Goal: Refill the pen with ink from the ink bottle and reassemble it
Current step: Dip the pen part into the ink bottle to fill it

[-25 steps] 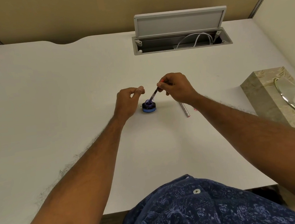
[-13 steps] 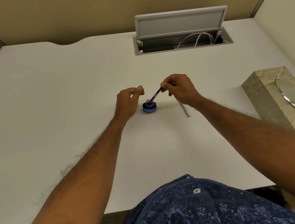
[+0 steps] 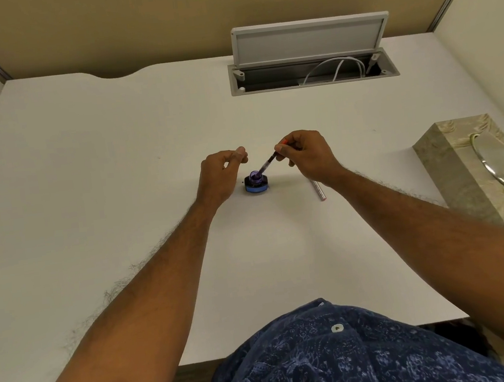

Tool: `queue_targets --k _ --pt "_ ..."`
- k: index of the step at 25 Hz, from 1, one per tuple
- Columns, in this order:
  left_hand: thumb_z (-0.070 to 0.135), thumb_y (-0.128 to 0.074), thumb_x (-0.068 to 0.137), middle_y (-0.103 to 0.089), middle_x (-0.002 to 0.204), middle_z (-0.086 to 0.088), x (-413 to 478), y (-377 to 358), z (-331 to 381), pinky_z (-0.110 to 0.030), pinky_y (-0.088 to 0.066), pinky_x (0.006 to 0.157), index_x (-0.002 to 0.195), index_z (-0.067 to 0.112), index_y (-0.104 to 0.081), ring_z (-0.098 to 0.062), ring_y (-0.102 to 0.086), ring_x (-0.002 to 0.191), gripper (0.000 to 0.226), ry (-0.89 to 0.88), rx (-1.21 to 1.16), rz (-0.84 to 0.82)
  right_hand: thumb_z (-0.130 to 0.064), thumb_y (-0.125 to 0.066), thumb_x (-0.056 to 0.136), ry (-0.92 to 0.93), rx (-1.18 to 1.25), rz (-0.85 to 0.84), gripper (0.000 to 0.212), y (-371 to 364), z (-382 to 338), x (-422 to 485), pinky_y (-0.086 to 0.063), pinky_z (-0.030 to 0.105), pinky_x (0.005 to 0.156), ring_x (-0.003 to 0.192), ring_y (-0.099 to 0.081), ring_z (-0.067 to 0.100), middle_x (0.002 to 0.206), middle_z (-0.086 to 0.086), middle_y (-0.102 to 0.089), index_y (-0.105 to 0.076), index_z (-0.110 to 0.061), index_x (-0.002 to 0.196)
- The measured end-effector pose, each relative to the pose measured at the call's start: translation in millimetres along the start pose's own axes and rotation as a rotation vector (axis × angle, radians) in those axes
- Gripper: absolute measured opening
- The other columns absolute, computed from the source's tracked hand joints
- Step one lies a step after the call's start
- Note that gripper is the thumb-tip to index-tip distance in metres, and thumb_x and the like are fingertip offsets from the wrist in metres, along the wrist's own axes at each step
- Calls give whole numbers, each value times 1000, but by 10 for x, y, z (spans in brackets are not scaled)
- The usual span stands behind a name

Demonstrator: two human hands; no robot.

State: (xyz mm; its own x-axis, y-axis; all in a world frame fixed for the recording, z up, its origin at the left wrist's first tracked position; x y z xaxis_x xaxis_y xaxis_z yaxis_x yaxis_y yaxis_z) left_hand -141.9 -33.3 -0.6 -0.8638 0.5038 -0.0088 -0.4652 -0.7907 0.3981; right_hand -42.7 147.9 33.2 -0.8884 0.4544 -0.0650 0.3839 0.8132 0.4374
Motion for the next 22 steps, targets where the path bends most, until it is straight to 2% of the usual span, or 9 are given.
queue_targets --k 13,19,22 --pt "40 -49 97 -74 98 6 -5 -13 1 -22 -42 86 92 14 -76 -4 -62 101 37 2 12 -9 -20 -65 92 -29 9 14 13 -4 34 8 -47 13 54 54 -58 -6 78 3 -73 -69 -8 92" --pt "42 -49 97 -74 99 8 -26 5 4 -23 -43 86 94 16 -76 -2 -62 103 37 13 9 -9 -15 -64 91 -113 217 77 13 23 164 -74 -50 29 64 63 -60 20 80 12 -73 -70 -5 86" --pt "42 -50 96 -74 102 7 -58 11 -10 -24 -44 87 95 16 -75 -4 -62 105 37 11 7 2 -16 -64 91 -193 324 117 14 -13 252 -140 -49 25 62 67 -62 19 78 9 -74 -72 -6 84"
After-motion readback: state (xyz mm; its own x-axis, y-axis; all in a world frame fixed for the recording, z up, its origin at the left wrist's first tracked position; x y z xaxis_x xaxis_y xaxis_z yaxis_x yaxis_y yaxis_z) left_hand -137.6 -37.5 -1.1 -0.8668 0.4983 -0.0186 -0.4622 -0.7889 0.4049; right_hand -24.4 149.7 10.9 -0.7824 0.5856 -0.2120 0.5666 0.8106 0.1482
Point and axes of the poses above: each hand's wrist, its own x-axis towards the middle knuckle, its own y-axis out of the back of the hand, z = x × y, the point moved 3 cm from there along x, towards the middle knuckle
